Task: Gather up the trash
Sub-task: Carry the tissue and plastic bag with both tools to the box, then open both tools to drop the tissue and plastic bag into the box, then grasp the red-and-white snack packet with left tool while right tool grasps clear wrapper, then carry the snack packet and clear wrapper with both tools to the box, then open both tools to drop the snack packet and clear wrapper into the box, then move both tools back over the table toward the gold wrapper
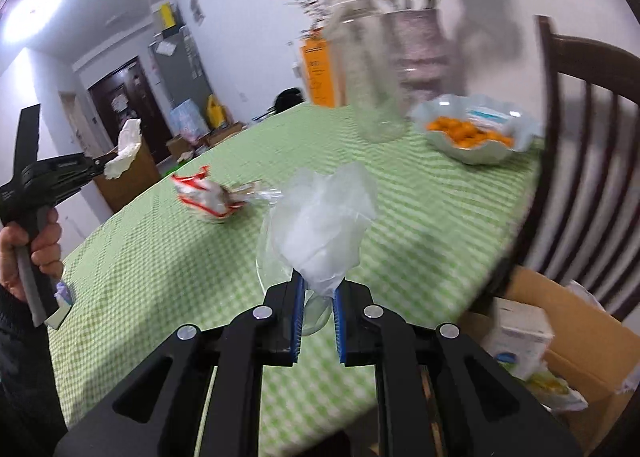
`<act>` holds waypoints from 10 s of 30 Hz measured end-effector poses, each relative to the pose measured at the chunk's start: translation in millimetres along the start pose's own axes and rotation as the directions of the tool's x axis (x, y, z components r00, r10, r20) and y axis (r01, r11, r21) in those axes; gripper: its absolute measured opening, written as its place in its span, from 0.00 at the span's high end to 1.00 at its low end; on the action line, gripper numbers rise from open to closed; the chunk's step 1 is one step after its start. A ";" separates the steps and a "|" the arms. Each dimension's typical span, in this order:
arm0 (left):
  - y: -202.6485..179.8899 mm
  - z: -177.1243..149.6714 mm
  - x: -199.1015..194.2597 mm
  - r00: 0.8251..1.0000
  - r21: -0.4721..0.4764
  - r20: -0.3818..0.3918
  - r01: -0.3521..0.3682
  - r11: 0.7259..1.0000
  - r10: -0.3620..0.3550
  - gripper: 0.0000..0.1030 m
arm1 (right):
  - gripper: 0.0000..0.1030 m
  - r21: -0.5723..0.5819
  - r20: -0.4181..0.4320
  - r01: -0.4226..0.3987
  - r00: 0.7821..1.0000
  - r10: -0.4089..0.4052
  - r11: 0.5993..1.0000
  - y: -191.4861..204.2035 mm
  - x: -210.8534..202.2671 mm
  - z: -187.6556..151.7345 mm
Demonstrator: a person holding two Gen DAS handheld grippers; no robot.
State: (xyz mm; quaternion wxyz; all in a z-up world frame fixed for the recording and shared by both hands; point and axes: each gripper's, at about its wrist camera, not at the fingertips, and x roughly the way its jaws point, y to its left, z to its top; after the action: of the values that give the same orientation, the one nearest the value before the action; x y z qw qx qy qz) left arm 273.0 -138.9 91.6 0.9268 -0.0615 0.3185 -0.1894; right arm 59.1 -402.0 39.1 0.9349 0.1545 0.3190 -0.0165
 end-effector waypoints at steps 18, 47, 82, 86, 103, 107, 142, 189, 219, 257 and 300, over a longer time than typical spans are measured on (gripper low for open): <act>-182.9 -54.9 17.1 0.965 0.204 -0.134 0.249 0.947 -0.225 1.00 | 0.87 0.228 -0.040 0.347 0.937 -0.348 0.910 -193.4 -121.9 -79.2; -395.2 -305.0 106.4 0.641 0.325 -0.742 0.598 0.733 -0.194 1.00 | 0.39 0.407 -0.173 0.482 0.875 -0.452 0.776 -291.5 -143.2 -153.1; -296.5 -197.2 61.0 0.831 0.319 -0.498 0.441 0.839 -0.248 0.30 | 0.39 0.250 -0.161 0.492 0.870 -0.465 0.834 -215.2 -108.6 -101.9; -267.0 -168.9 52.9 0.872 0.291 -0.423 0.388 0.875 -0.246 0.30 | 0.39 0.220 -0.156 0.487 0.873 -0.462 0.845 -197.3 -98.5 -93.2; -65.8 -48.4 68.0 0.984 -0.140 -0.142 -0.129 0.982 0.109 0.16 | 0.39 0.110 -0.152 0.463 0.882 -0.446 0.879 -137.8 -55.8 -64.8; -24.2 -24.4 92.4 0.959 -0.217 -0.147 -0.270 0.938 0.242 0.09 | 0.39 0.075 -0.156 0.453 0.885 -0.439 0.888 -122.0 -43.7 -58.5; 204.6 8.4 55.5 0.960 -0.534 -0.105 -0.274 0.799 0.259 0.85 | 0.39 -0.362 -0.219 0.071 0.963 -0.159 0.930 101.5 230.0 68.5; -129.3 -51.6 59.9 0.964 0.081 -0.168 0.223 0.972 -0.207 0.85 | 0.60 0.206 -0.322 0.410 0.886 -0.334 0.889 -182.6 -71.6 -130.4; -390.8 -286.2 131.3 0.807 0.171 -0.498 0.449 0.877 -0.317 0.82 | 0.31 0.474 -0.181 0.455 0.888 -0.423 0.754 -302.5 -143.2 -164.6; -288.3 -150.4 58.0 0.954 0.308 -0.182 0.283 0.908 -0.236 0.33 | 0.31 0.307 -0.127 0.459 0.888 -0.442 0.834 -222.9 -108.1 -95.4; 182.3 -11.9 84.2 0.961 -0.416 -0.168 -0.270 0.868 0.219 0.23 | 0.66 -0.402 -0.251 -0.035 0.965 -0.074 0.915 144.7 232.6 47.5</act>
State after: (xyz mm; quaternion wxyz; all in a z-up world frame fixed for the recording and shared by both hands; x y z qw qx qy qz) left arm 383.6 -3.8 -8.3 0.8860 -0.2146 0.4111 0.0021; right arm 291.0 -262.7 -24.9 0.8963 -0.0440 0.4371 0.0608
